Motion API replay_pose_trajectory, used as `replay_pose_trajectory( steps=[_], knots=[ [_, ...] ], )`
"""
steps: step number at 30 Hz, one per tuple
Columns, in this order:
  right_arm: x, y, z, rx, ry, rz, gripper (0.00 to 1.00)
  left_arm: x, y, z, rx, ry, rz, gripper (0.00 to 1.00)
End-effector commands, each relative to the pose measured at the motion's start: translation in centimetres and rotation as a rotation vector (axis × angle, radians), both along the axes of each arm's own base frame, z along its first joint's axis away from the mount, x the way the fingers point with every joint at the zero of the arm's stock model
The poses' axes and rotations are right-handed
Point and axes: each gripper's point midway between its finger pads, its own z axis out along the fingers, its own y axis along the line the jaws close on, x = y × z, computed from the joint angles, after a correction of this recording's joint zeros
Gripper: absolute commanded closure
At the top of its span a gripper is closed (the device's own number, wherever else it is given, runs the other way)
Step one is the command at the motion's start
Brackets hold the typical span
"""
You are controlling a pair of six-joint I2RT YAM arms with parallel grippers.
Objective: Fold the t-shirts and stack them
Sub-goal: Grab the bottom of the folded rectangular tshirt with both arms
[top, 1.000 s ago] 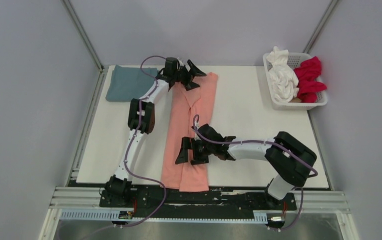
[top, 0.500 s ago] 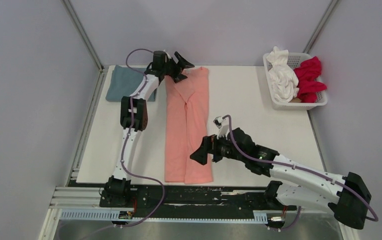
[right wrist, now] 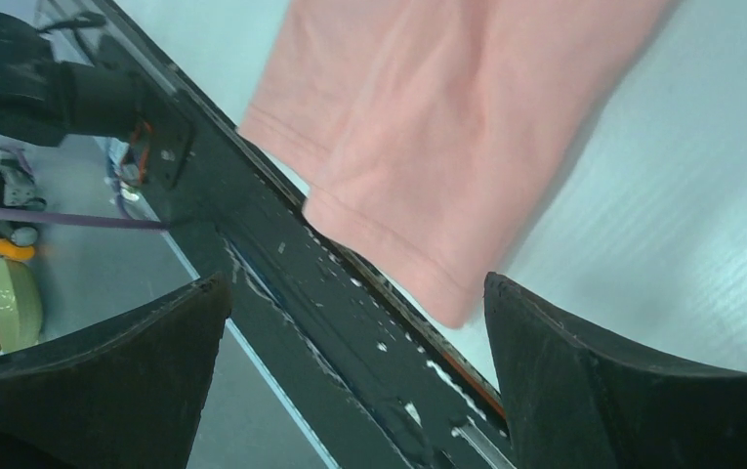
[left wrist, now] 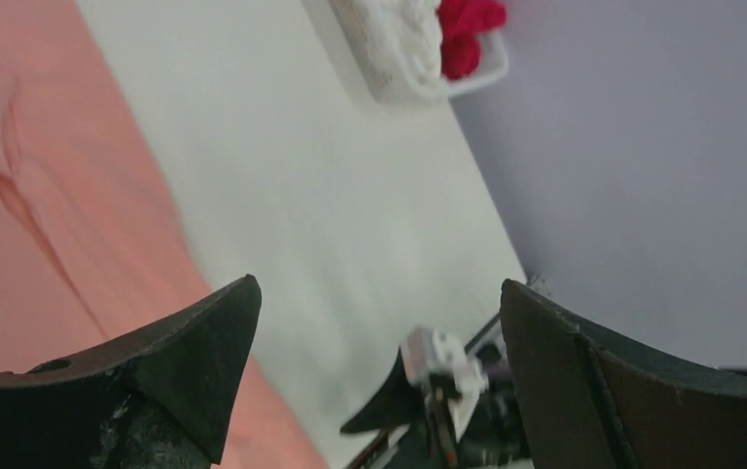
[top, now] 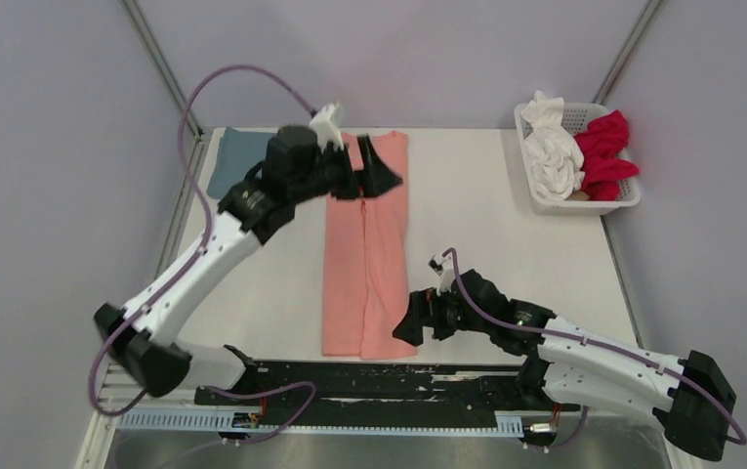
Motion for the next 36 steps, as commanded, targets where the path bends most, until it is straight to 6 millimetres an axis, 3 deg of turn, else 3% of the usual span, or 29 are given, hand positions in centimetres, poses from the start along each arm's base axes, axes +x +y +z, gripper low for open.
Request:
replay_pose_trajectory(
  steps=[1, 2, 3, 4, 5, 6, 8, 12, 14, 17, 20, 23, 29, 30, 31, 32, 33, 36],
  knots=[
    [-1.2, -1.3, -3.5, -0.082, 0.112, -0.035, 0.03, -6.8, 6.1, -14.5, 0.261, 0.203, 0.225, 0.0],
    [-1.0, -1.5, -4.2, -0.099, 0.128, -0.057, 0.04, -9.4, 6.7, -18.4, 0.291, 0.284, 0.236, 0.0],
    [-1.0, -1.6, -4.8, -0.118, 0.143, -0.069, 0.05, -10.6, 7.6, -18.2, 0.268, 0.274, 0.262, 0.0],
    [-1.0, -1.6, -5.2, -0.135, 0.15, -0.073, 0.06, -12.6, 8.3, -21.1, 0.287, 0.341, 0.272, 0.0],
    [-0.9, -1.6, -5.7, -0.153, 0.158, -0.076, 0.08, -13.9, 9.0, -21.4, 0.279, 0.356, 0.276, 0.0],
    [-0.9, -1.7, -6.2, -0.171, 0.167, -0.076, 0.11, -15.7, 9.6, -23.8, 0.303, 0.411, 0.274, 0.0],
    [-0.8, -1.8, -7.2, -0.206, 0.189, -0.091, 0.17, -18.6, 11.1, -26.4, 0.355, 0.483, 0.285, 0.0],
    [-1.2, -1.4, -8.2, -0.214, 0.23, -0.083, 0.29, -23.1, 14.0, -30.2, 0.428, 0.614, 0.311, 0.01],
    [-1.7, -1.0, -8.4, -0.197, 0.257, -0.064, 0.33, -24.4, 13.1, -31.1, 0.377, 0.655, 0.26, 0.03],
    [-2.3, -0.8, -8.6, -0.184, 0.282, -0.056, 0.4, -26.1, 11.5, -32.3, 0.314, 0.696, 0.182, 0.12],
    [-2.3, -0.8, -9.2, -0.188, 0.297, -0.075, 0.46, -26.9, 11.9, -34.0, 0.333, 0.728, 0.184, 0.23],
    [-2.5, -0.6, -9.6, -0.198, 0.312, -0.076, 0.52, -26.8, 12.1, -34.6, 0.354, 0.726, 0.199, 0.34],
    [-3.0, -1.2, -10.7, -0.228, 0.344, -0.105, 0.75, -26.5, 11.4, -35.6, 0.345, 0.727, 0.182, 0.53],
    [-3.1, -1.3, -10.8, -0.229, 0.347, -0.109, 0.81, -26.5, 11.3, -35.7, 0.337, 0.735, 0.195, 0.66],
    [-3.1, -1.5, -10.8, -0.227, 0.35, -0.113, 0.86, -26.7, 11.6, -36.1, 0.352, 0.749, 0.206, 0.88],
    [-3.3, -1.6, -10.8, -0.226, 0.352, -0.115, 0.92, -26.9, 11.8, -36.3, 0.354, 0.765, 0.219, 0.95],
    [-3.4, -1.9, -10.9, -0.225, 0.352, -0.118, 0.96, -27.2, 12.3, -36.6, 0.369, 0.777, 0.228, 1.0],
    [-3.8, -2.6, -10.7, -0.213, 0.344, -0.114, 1.0, -27.9, 13.3, -37.1, 0.375, 0.797, 0.252, 1.0]
  ],
)
